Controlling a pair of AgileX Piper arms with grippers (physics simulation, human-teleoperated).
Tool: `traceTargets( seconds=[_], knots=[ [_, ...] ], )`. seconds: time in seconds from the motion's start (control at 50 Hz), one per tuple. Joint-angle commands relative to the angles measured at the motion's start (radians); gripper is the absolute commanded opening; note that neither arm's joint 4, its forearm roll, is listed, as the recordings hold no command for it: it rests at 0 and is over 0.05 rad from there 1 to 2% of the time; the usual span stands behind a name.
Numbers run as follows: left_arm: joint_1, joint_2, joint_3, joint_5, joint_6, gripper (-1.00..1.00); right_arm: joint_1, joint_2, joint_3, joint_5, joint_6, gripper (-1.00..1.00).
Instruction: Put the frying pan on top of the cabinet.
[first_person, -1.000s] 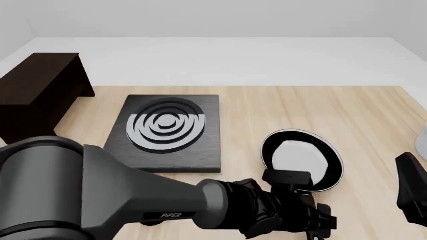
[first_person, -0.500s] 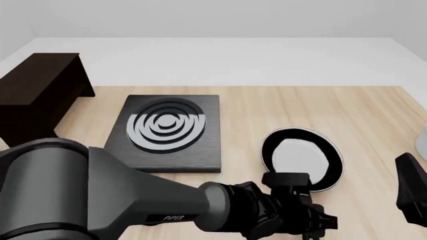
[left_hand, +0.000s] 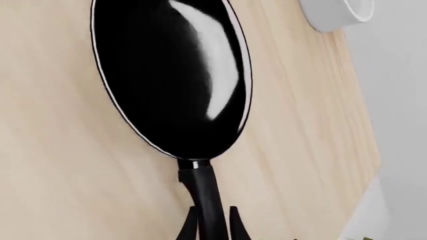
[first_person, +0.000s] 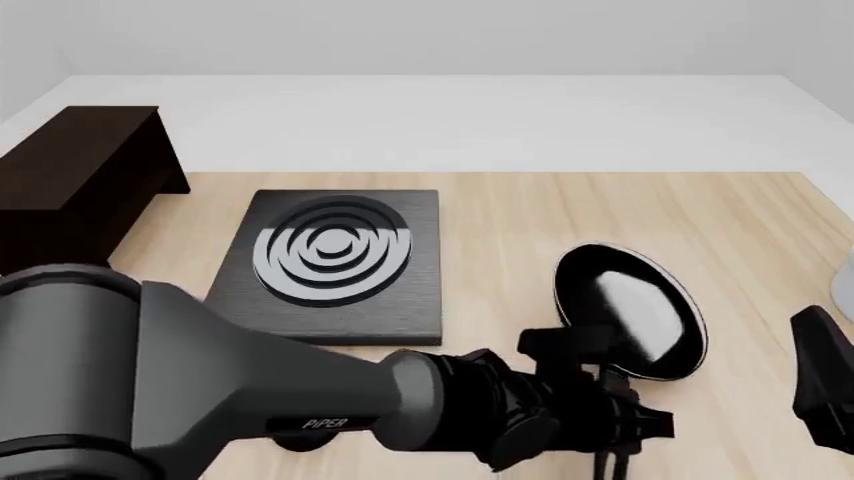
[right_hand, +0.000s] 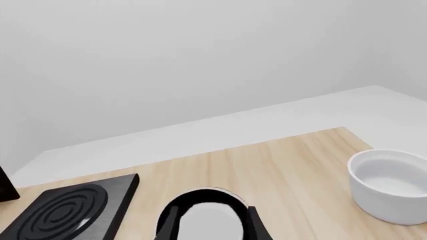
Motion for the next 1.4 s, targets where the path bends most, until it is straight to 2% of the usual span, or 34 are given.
traceTargets(
  seconds=[0.02, 0.22, 0.4, 0.74, 0.86, 1.02, 1.4],
  knots=[
    [0.031, -0.071, 0.048, -0.055, 0.073, -1.0, -0.001, 0.0, -0.001, 0.002, 0.001, 1.0],
    [0.07, -0.124, 0.122, -0.112, 0.077, -1.0, 0.002, 0.0, 0.002, 0.001, -0.002, 1.0],
    [0.087, -0.155, 0.17, -0.151, 0.047, -1.0, 0.003, 0.0, 0.006, -0.003, -0.006, 1.0],
    [0.174, -0.27, 0.278, -0.21, 0.068, -1.0, 0.01, 0.0, 0.004, 0.005, -0.013, 1.0],
    [0.218, -0.373, 0.333, -0.224, 0.087, -1.0, 0.012, 0.0, 0.004, 0.005, -0.018, 1.0],
    [0.221, -0.442, 0.354, -0.22, 0.073, -1.0, 0.012, 0.0, 0.006, 0.003, -0.022, 1.0],
    [0.306, -0.724, 0.44, -0.218, 0.068, -1.0, 0.016, 0.0, 0.01, 0.004, -0.027, 1.0]
  ],
)
